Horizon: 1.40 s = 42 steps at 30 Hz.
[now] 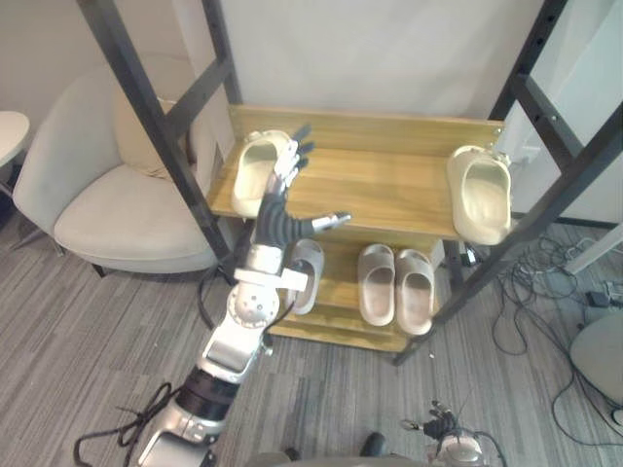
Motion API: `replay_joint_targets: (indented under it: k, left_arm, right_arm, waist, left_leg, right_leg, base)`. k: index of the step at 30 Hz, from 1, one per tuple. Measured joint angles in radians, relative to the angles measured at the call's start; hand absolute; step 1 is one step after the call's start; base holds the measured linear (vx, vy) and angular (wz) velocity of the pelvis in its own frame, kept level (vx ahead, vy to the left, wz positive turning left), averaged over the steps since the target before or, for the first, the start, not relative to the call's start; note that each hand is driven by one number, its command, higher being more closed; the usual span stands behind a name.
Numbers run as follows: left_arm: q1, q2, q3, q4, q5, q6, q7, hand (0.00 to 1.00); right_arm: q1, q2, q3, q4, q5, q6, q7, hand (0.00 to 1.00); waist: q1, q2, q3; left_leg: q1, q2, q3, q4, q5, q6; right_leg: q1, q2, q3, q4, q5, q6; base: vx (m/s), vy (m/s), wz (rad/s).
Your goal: Organize the slippers on the shoe rack
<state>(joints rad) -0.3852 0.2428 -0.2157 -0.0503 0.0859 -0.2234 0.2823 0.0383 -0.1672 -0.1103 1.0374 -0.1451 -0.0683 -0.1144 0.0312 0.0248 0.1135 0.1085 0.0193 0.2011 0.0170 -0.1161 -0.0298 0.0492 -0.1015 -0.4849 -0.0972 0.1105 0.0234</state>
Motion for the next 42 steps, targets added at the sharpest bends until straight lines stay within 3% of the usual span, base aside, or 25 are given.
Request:
replay_joint_targets:
  k: [6, 11, 15, 27, 35, 42]
  left_arm:
    - [-0.061, 0.064, 0.117, 0.151, -0.011, 0.037, 0.032, 0.00]
    - [-0.153, 0.162, 0.204, 0.285, -0.030, 0.070, 0.055, 0.00]
    - [-0.250, 0.199, 0.238, 0.302, -0.049, 0.082, 0.069, 0.00]
    - [-0.487, 0.292, 0.238, 0.514, -0.062, 0.105, 0.106, 0.00]
    - [-0.578, 0.348, 0.238, 0.637, -0.064, 0.131, 0.105, 0.00]
    - [-0.662, 0.375, 0.223, 0.779, 0.013, 0.167, 0.082, 0.00]
  right_arm:
    - [-0.004, -0.009, -0.005, -0.006, 0.000, 0.003, 0.010, 0.00]
    - [-0.021, -0.008, -0.024, -0.032, 0.011, 0.009, 0.016, 0.00]
    - [-0.045, -0.004, -0.035, -0.040, 0.029, 0.010, 0.015, 0.00]
    - [-0.063, 0.055, 0.004, -0.040, 0.026, 0.008, -0.016, 0.00]
    - [-0.067, 0.060, 0.037, -0.041, 0.026, 0.007, -0.021, 0.00]
    - [-0.083, 0.060, 0.040, -0.041, 0.027, 0.007, -0.022, 0.00]
  waist:
    - [-0.008, -0.005, 0.002]
    - [-0.008, -0.011, 0.007]
    - [-0.006, -0.023, 0.017]
    - [-0.012, -0.064, 0.041]
    - [-0.027, -0.066, 0.059]
    - [-0.035, -0.065, 0.091]
  left_leg:
    - [-0.035, -0.001, 0.019, -0.013, 0.010, 0.009]
    - [-0.072, 0.000, 0.048, -0.013, 0.014, 0.008]
    - [-0.119, -0.005, 0.047, 0.003, 0.014, 0.009]
    - [-0.210, -0.030, 0.065, 0.033, 0.023, 0.033]
    - [-0.242, -0.020, 0.081, 0.069, 0.019, 0.032]
    - [-0.272, -0.012, 0.091, 0.099, 0.017, 0.028]
  right_leg:
    - [-0.053, 0.002, 0.024, 0.000, 0.014, -0.007]
    - [-0.105, 0.007, 0.052, 0.000, 0.024, -0.008]
    - [-0.146, 0.000, 0.067, 0.000, 0.039, -0.015]
    - [-0.236, -0.026, 0.167, 0.000, 0.082, -0.002]
    - [-0.261, -0.022, 0.189, 0.000, 0.093, -0.015]
    - [-0.282, -0.018, 0.197, 0.004, 0.104, -0.025]
  base:
    - [-0.06, -0.028, -0.13]
    - [-0.01, -0.018, -0.18]
    - [0.00, 0.001, -0.02]
    - [-0.05, 0.019, -0.05]
    - [-0.08, -0.013, -0.07]
    - [-0.04, 0.015, -0.03]
